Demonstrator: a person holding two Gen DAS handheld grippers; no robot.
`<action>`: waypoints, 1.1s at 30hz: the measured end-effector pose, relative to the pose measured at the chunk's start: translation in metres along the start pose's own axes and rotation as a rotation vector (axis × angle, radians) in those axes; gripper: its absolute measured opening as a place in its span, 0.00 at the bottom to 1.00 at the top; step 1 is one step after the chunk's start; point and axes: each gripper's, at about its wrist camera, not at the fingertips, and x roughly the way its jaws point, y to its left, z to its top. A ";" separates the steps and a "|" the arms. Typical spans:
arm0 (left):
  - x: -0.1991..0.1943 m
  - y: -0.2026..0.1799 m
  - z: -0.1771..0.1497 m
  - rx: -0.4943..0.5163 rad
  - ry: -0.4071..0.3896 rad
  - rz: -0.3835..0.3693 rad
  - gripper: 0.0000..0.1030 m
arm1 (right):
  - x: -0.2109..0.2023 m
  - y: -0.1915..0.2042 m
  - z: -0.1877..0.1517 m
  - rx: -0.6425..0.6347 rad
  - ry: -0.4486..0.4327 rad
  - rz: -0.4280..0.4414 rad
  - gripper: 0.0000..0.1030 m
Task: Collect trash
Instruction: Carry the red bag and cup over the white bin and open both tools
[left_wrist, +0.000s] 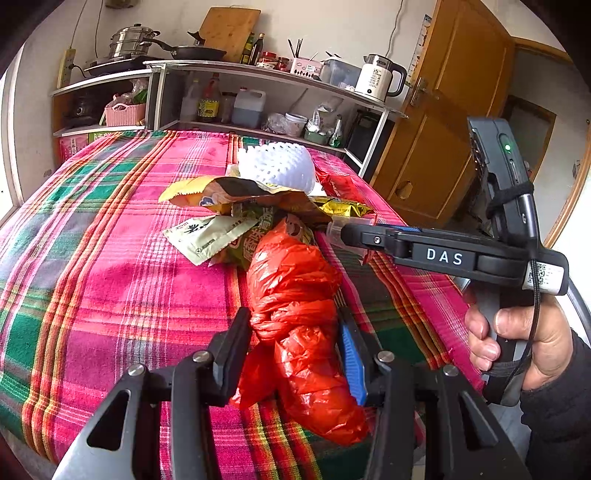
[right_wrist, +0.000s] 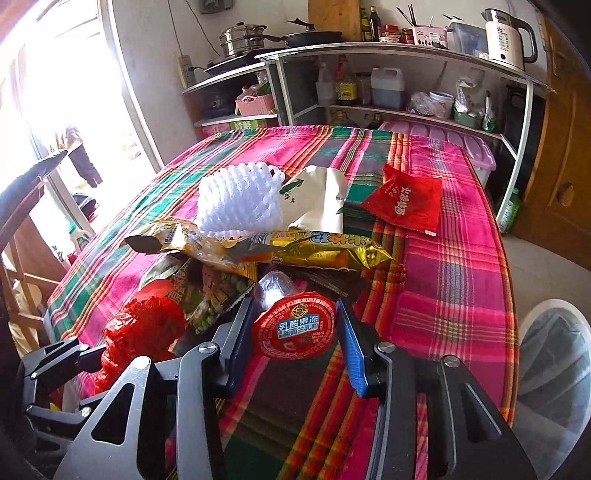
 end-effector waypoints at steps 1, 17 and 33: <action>-0.001 -0.002 0.000 0.003 -0.001 0.000 0.46 | -0.005 -0.001 -0.002 0.007 -0.005 -0.001 0.43; 0.004 -0.077 0.014 0.134 0.012 -0.087 0.46 | -0.100 -0.063 -0.063 0.213 -0.113 -0.113 0.43; 0.073 -0.185 0.042 0.300 0.077 -0.250 0.46 | -0.144 -0.170 -0.115 0.450 -0.142 -0.304 0.43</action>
